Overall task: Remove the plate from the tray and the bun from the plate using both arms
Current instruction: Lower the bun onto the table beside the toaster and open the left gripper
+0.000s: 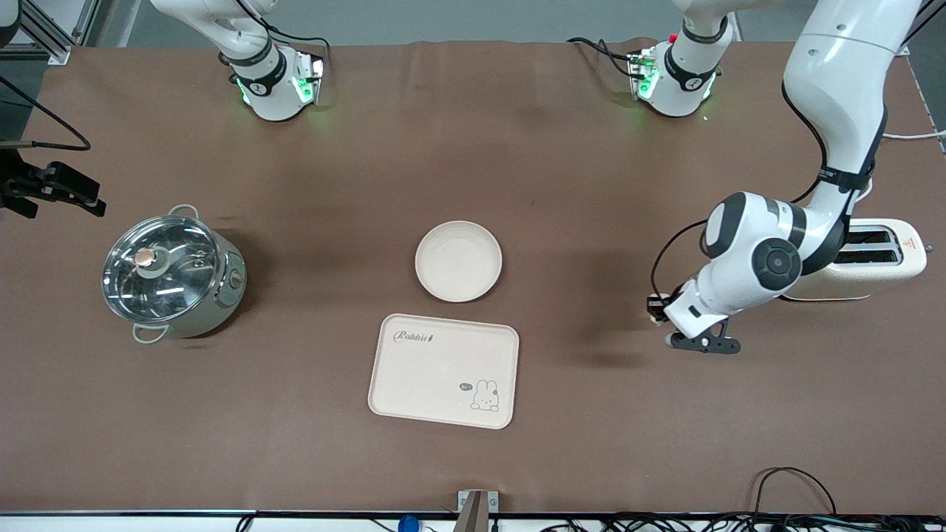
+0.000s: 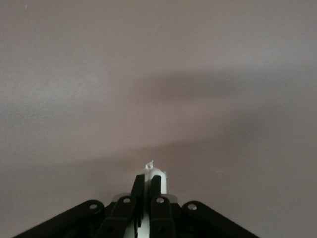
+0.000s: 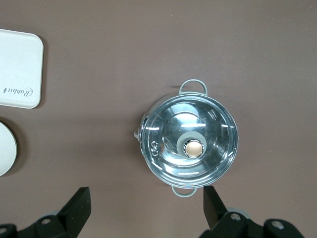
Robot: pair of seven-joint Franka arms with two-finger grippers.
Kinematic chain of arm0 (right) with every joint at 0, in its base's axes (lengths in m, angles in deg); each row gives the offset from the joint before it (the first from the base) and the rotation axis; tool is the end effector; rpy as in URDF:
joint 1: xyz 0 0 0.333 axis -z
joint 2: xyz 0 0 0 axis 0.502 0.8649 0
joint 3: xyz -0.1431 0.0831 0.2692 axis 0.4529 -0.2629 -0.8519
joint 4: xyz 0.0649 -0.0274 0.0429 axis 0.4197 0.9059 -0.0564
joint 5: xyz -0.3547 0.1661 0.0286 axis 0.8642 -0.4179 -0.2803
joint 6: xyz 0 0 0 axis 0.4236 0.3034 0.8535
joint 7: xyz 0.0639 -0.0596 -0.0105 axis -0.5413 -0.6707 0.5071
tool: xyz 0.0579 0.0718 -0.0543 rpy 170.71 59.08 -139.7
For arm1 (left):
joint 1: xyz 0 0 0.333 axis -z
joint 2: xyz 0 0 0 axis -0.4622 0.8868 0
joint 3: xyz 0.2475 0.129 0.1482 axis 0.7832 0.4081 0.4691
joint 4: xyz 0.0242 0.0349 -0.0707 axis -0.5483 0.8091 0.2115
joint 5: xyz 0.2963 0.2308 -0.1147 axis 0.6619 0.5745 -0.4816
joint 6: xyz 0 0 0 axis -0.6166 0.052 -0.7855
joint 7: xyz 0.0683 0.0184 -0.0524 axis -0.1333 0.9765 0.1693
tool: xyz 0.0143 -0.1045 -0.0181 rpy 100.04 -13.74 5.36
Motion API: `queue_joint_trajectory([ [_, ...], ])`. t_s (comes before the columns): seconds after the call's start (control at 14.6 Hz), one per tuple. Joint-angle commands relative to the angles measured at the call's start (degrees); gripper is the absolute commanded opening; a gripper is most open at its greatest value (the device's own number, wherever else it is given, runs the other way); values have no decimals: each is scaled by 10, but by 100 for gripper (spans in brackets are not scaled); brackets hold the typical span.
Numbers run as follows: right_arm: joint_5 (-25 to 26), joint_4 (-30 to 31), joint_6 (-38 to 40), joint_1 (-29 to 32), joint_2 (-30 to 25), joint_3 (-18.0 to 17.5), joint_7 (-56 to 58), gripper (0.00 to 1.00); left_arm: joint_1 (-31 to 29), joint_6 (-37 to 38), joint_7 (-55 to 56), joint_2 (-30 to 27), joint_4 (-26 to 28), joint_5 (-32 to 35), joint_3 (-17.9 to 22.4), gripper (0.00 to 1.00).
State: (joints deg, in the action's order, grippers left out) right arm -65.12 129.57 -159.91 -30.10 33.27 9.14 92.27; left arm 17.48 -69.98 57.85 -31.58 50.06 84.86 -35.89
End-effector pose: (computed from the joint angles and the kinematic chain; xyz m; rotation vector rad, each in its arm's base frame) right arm 0.5617 -0.0308 0.6289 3.1217 0.0476 0.0024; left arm 0.6240 -0.1176 0.2421 3.0294 -0.2033 -0.0064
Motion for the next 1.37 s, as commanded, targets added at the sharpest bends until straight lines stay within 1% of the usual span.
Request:
queue_joint_trajectory([
  [0.0, 12, 1, 13, 7, -16, 3, 20, 100, -30, -45, -24, 1, 41, 6, -12, 33],
  [0.07, 14, 1, 13, 14, -16, 2, 20, 100, -31, -46, -24, 2, 42, 6, -12, 36],
  [0.14, 14, 1, 13, 14, -16, 1, 19, 100, -30, -47, -24, 2, 42, 6, -11, 54],
  [0.21, 14, 1, 14, 14, -16, 0, 17, 100, -30, -47, -24, 2, 42, 7, -11, 88],
  [0.27, 14, 2, 14, 12, -16, 0, 16, 100, -29, -47, -24, 2, 41, 7, -11, 100],
  [0.41, 14, 1, 14, 13, -16, -1, 18, 100, -26, -41, -24, -8, 35, 8, -13, 100],
  [0.48, 14, 1, 14, 14, -16, 0, 19, 100, -27, -34, -24, -24, 17, 8, -13, 100],
  [0.55, 14, 1, 15, 14, -16, 1, 19, 100, -26, 0, -26, -38, -7, 8, -13, 100],
  [0.62, 14, 1, 15, 14, -16, 1, 19, 100, -27, 52, -31, -44, -49, 8, -15, 100],
  [0.68, 14, 1, 14, 15, -16, 1, 19, 100, -25, 125, -35, -51, -106, 8, -17, 100],
  [0.82, 14, 1, 14, 14, -16, 1, 19, 100, -27, 254, -35, -56, -211, 8, -36, 100],
  [0.89, 14, 1, 14, 14, -16, 1, 19, 100, -27, 312, -35, -58, -257, 8, -39, 100],
  [0.96, 14, 1, 14, 14, -16, 1, 19, 100, -28, 344, -36, -69, -281, 8, -40, 100],
  [1.16, 14, 1, 14, 14, -16, 1, 19, 100, -29, 366, -60, -132, -284, 4, -33, 100],
  [1.23, 14, 1, 14, 14, -16, 1, 19, 100, -23, 383, -63, -167, -280, 0, -16, 100],
  [1.3, 14, 1, 14, 15, -16, 1, 19, 100, 2, 409, -66, -201, -278, -3, 21, 100],
])
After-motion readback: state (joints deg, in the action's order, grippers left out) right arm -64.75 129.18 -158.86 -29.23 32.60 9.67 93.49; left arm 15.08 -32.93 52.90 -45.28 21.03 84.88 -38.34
